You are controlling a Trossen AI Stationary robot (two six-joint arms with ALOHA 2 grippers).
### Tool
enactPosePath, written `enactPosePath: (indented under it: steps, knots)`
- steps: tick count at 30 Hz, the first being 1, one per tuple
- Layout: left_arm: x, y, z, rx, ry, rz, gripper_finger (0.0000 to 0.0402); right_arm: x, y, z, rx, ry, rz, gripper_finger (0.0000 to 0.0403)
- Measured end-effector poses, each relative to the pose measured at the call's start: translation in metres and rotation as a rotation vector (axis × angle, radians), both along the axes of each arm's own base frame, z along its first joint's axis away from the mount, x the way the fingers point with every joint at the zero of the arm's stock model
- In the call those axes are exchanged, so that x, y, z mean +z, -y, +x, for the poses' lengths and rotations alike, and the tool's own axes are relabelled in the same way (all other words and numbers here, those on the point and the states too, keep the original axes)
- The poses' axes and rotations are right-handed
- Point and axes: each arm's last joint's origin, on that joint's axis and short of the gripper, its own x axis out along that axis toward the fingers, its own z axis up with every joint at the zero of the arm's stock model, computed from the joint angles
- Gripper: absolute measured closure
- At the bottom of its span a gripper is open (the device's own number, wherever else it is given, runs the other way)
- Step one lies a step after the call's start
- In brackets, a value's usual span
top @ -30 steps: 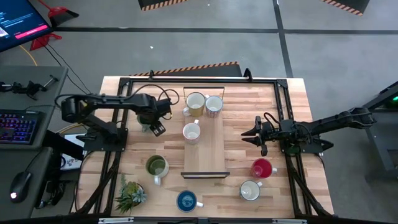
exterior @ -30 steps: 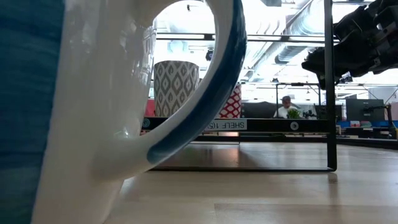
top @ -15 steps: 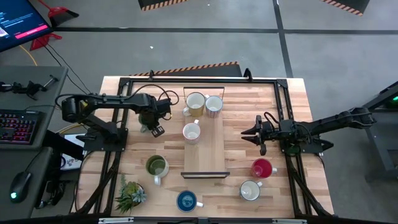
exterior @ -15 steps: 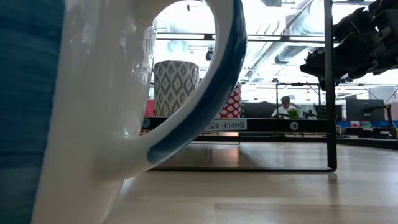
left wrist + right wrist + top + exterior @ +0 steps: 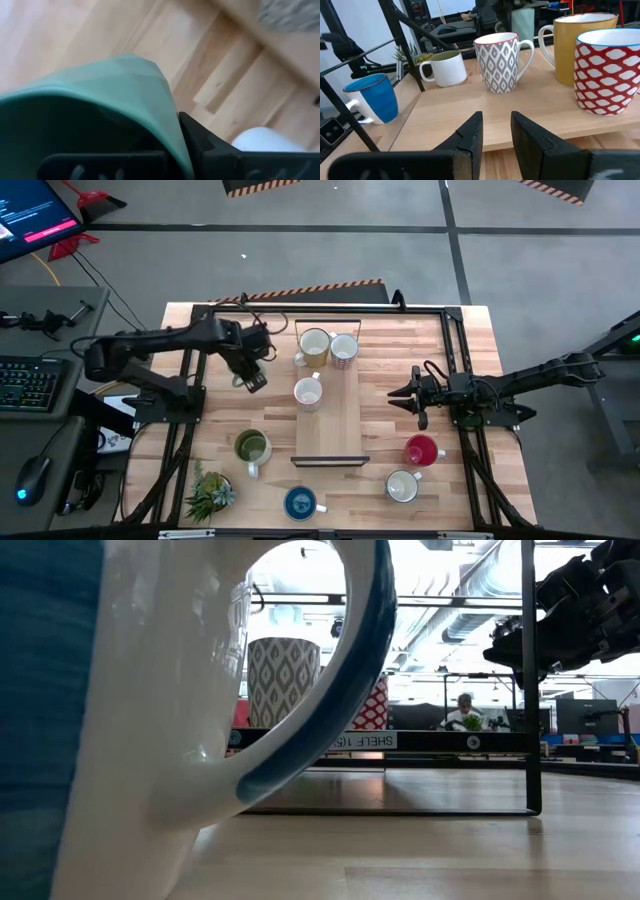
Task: Place coffee mugs
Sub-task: Put the green mug on the shelf
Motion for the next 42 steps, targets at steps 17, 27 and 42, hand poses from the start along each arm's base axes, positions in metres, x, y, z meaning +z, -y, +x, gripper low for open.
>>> enactPosePath:
  steps: [17, 27, 42]
  knots:
    - [0.068, 0.078, 0.020, -0.178, 0.237, 0.042, 0.0396, 0.000, 0.000, 0.000, 0.001, 0.000, 0.006, 0.0320]
    - [0.062, 0.114, 0.050, -0.287, 0.197, 0.048, 0.0396, 0.000, 0.000, 0.000, 0.001, -0.001, 0.007, 0.0320]
    - [0.059, 0.158, 0.081, -0.399, 0.173, 0.013, 0.0396, -0.003, 0.000, 0.000, 0.002, -0.029, 0.033, 0.0320]
